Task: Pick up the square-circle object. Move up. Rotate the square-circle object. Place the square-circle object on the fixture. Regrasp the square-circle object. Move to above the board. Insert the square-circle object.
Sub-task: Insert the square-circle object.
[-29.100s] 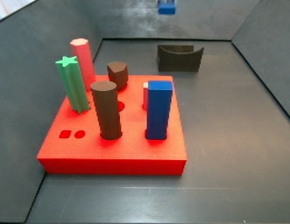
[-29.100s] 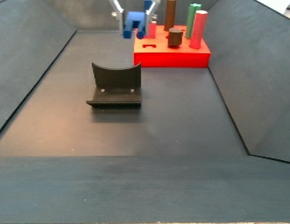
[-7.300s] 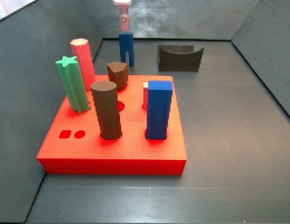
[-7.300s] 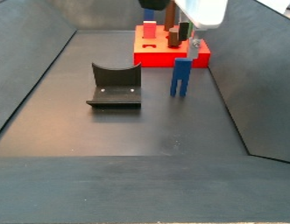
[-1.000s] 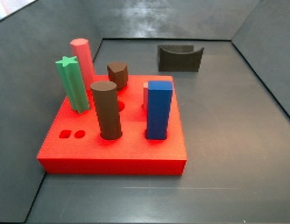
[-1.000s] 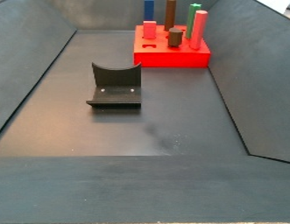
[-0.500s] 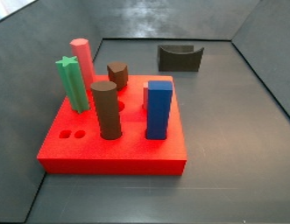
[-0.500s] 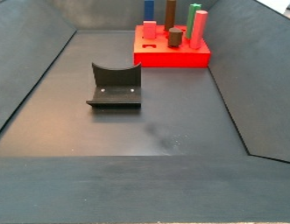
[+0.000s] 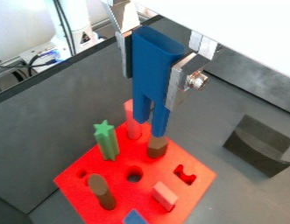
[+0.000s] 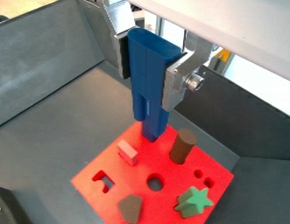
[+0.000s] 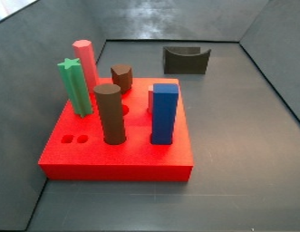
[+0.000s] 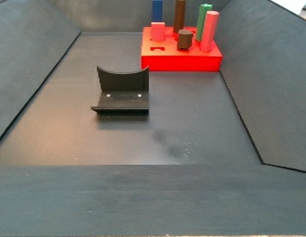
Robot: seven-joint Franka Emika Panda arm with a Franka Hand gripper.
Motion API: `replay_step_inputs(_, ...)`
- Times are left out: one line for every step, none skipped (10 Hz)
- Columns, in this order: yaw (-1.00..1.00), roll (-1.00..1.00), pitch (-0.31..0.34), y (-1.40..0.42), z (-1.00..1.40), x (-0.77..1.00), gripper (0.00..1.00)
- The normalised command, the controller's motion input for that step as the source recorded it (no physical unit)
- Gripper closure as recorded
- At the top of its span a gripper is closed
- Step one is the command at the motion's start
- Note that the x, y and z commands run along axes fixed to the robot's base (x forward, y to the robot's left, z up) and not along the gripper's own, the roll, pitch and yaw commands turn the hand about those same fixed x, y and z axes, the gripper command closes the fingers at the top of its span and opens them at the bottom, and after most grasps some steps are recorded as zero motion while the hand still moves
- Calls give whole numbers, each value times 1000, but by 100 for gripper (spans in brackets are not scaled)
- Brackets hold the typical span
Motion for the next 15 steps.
replay_step_inputs(140, 49, -97, -226, -126, -434, 100)
replay_step_inputs(151, 67, -147, -246, -97, -549, 100)
replay_step_inputs(149, 94, -164, -271, -111, -597, 100)
replay_step_inputs(180, 101, -181, -203, -206, -611, 100)
replay_step_inputs(223, 94, -193, -160, -300, -543, 100)
replay_step_inputs(283, 129, -193, -97, -426, -503, 100)
replay_step_inputs(274, 97, -217, -37, -574, -560, 100)
replay_step_inputs(140, 86, -220, -157, -680, -643, 100)
replay_step_inputs(77, -114, -139, -177, -649, -403, 100)
replay_step_inputs(106, -230, -107, -217, -517, -294, 100)
replay_step_inputs(60, -241, -100, -269, -511, -160, 100)
replay_step_inputs(0, -176, -83, -329, -611, -14, 100)
replay_step_inputs(0, -3, -79, -277, -571, -77, 100)
replay_step_inputs(0, 40, -50, -274, -703, 0, 100)
replay_step_inputs(9, 143, -46, -237, -803, 0, 100)
